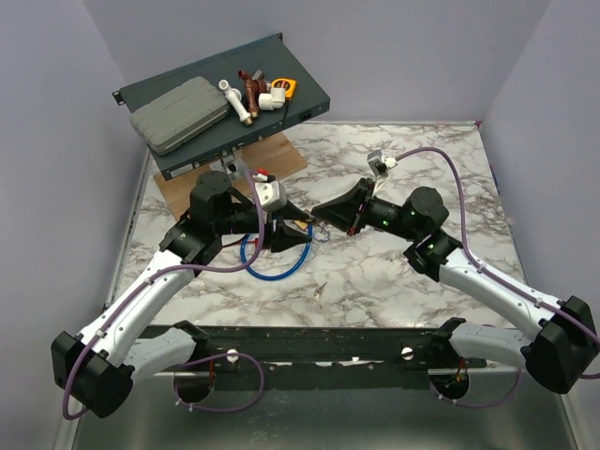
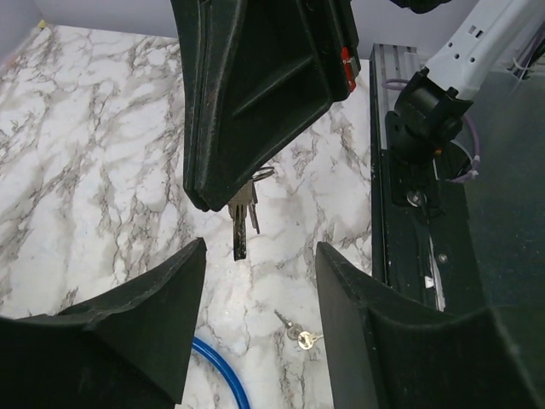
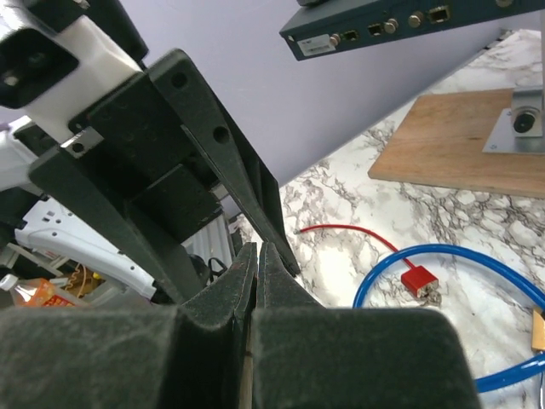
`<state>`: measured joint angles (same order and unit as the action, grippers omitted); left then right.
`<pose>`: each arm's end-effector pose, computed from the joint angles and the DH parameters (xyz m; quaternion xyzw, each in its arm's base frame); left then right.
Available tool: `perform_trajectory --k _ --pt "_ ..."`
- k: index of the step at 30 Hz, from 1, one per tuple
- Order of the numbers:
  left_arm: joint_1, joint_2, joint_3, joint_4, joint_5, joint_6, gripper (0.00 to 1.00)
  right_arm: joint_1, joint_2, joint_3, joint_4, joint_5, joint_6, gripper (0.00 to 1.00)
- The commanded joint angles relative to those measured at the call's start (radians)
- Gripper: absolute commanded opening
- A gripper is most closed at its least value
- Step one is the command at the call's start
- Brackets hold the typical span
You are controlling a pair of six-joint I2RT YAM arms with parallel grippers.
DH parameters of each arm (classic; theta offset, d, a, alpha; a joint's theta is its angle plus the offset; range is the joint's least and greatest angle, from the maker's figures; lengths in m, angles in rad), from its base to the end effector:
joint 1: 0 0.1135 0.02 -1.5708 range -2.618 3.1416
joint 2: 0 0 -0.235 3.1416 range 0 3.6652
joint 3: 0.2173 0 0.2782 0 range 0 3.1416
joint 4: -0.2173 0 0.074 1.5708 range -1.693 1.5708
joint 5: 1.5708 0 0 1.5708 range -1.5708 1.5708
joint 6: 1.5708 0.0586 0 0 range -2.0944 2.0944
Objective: Unlock with the key
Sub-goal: Adjust the key.
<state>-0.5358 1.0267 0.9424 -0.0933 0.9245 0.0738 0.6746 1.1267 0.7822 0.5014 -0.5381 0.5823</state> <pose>0.2183 -0.1840 0.3321 0.4790 0.5690 -0.4645 0.4807 0.2294 0.2219 0.3098 -0.2308 0.6162 0.5706 0.4914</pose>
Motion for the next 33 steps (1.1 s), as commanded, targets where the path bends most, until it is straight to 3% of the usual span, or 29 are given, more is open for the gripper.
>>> perform_trajectory --k 1,3,7,11,14,16,20,22,24,27,33 --pt "0.003 0.0 -0.034 0.042 0.014 -0.039 0.48 0.003 0.018 0.032 0.089 -0.065 0.025 0.01" --pt "0.003 -0.002 -0.035 0.05 0.004 -0.04 0.37 0.002 0.018 0.032 0.094 -0.069 0.026 0.01" --pt "0.003 -0.005 -0.04 0.085 -0.02 -0.047 0.29 0.003 0.026 0.033 0.121 -0.099 0.032 0.01" --pt "0.003 -0.015 -0.037 0.12 -0.034 -0.052 0.09 0.003 0.03 0.031 0.129 -0.114 0.028 0.01" --pt "0.005 -0.023 -0.03 0.118 -0.04 -0.047 0.07 0.003 0.03 0.025 0.138 -0.12 0.027 0.01" --pt "0.007 -0.028 -0.026 0.105 -0.025 -0.026 0.0 0.003 0.033 0.026 0.145 -0.127 0.025 0.01" --pt "0.009 -0.036 -0.019 0.052 -0.019 0.015 0.0 0.003 0.032 0.029 0.151 -0.148 0.016 0.01" --pt "0.014 -0.047 -0.01 0.004 -0.012 0.064 0.0 0.003 0.023 0.038 0.112 -0.149 0.0 0.1" --pt "0.017 -0.061 0.008 -0.077 -0.018 0.152 0.0 0.004 0.004 0.064 0.023 -0.129 -0.049 0.25" --pt "0.018 -0.072 0.061 -0.306 -0.032 0.396 0.0 0.002 -0.027 0.104 -0.095 -0.085 -0.116 0.41" --pt "0.01 -0.074 0.151 -0.669 -0.167 0.743 0.0 0.001 -0.024 0.233 -0.28 -0.112 -0.239 0.54"
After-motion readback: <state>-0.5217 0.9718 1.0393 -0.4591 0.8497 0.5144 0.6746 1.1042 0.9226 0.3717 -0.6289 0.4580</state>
